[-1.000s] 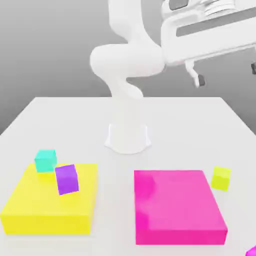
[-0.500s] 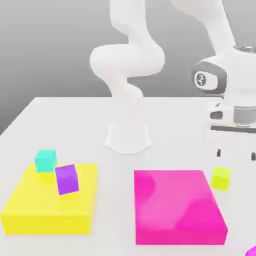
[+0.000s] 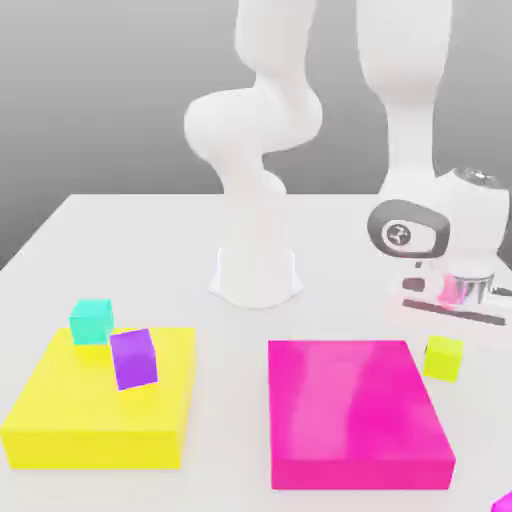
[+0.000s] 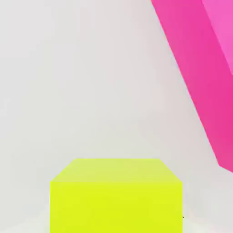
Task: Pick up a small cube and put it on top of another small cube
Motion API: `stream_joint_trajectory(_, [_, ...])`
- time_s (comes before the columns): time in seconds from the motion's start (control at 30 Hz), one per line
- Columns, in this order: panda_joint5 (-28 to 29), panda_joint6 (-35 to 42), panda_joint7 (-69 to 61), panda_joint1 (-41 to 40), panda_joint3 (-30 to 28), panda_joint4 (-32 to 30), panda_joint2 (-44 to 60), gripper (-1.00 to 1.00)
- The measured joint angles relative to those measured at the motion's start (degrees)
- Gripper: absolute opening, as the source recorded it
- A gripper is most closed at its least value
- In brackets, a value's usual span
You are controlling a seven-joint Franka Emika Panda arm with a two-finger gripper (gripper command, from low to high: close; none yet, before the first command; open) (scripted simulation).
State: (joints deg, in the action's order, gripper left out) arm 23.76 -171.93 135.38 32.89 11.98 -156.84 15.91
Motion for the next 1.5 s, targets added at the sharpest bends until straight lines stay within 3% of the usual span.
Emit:
stream_joint_trajectory(0.13, [-11.7, 5.5, -8.8, -4.8, 7.5, -2.0, -7.8, -1.0])
stream_joint_trajectory(0.23, [-20.0, 9.3, -17.4, -7.0, 8.5, -3.1, -13.1, -1.0])
stream_joint_trajectory(0.5, [-25.8, 15.3, -41.7, -17.9, 1.3, -3.7, -20.3, -1.0])
stream_joint_trajectory(0.83, [-22.8, 22.3, -66.1, -28.2, -13.1, -4.5, -28.0, -1.0])
stream_joint_trajectory(1.43, [-7.7, 34.9, -103.0, -52.5, -37.3, -5.7, -42.5, -1.0])
stream_joint_trajectory(1.5, [-7.4, 32.6, -104.9, -53.1, -38.9, -6.2, -40.7, -1.0])
